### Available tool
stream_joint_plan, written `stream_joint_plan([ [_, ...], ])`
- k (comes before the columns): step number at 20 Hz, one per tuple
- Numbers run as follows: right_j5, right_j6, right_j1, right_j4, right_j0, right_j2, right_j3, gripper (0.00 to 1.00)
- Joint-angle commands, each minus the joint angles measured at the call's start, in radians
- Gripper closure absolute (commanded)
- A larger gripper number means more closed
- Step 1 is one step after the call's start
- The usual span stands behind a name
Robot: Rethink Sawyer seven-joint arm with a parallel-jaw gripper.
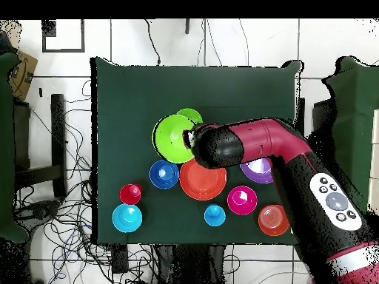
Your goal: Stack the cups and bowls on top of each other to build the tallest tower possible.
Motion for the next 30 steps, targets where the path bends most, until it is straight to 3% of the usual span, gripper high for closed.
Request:
stream_joint_plan([
  [1,0.118,-0.345,0.025,-0.054,-0.013,0.064,-0.056,1.00],
  [13,0.126,-0.348,0.006,-0.084,-0.038,0.100,-0.043,1.00],
  [22,0.082,-0.340,0.062,-0.156,-0.035,0.093,-0.075,1.00],
  [30,0.069,-0.316,0.092,-0.171,-0.034,0.107,-0.086,1.00],
])
